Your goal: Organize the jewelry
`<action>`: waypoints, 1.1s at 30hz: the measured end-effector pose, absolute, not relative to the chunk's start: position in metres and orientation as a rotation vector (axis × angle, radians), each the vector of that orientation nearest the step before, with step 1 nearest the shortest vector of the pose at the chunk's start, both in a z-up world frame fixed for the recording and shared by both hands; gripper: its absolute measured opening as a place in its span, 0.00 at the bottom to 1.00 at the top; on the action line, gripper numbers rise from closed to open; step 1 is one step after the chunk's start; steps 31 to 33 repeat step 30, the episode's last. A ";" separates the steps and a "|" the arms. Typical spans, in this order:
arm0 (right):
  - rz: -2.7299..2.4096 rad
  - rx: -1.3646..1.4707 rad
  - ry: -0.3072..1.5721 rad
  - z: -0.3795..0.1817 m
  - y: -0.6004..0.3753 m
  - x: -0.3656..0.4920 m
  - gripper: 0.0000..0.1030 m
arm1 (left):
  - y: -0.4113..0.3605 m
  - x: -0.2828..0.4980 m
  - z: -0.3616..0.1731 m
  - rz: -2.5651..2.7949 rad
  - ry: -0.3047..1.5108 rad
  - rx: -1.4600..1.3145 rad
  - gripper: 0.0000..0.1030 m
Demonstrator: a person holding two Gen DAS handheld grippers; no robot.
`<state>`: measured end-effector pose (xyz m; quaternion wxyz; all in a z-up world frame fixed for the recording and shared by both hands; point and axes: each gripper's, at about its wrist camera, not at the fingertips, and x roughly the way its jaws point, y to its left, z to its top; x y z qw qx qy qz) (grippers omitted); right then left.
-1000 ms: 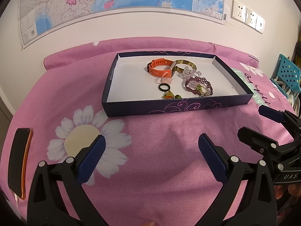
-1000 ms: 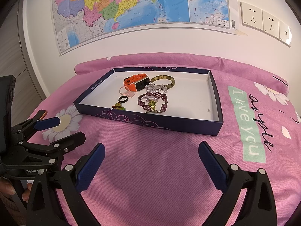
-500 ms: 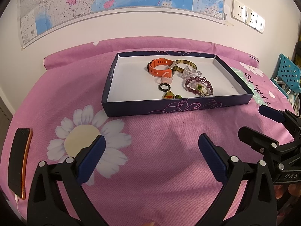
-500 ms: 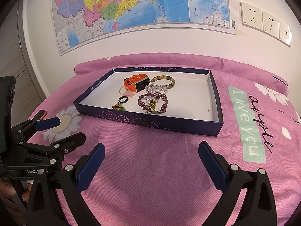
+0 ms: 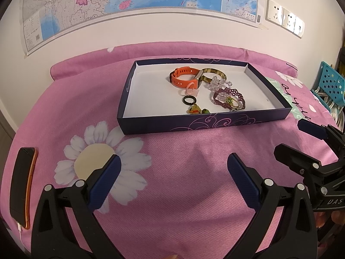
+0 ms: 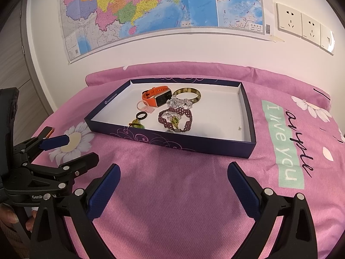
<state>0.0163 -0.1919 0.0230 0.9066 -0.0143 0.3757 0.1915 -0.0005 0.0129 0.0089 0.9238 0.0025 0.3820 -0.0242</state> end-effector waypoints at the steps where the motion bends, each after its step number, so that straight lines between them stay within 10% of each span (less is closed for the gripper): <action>1: 0.395 -0.030 0.776 0.024 -0.191 0.017 0.93 | 0.012 0.000 0.009 -0.050 0.784 0.005 0.94; 33: 0.333 -0.075 0.835 0.020 -0.239 0.028 0.93 | 0.040 0.005 0.008 0.001 0.796 -0.009 0.94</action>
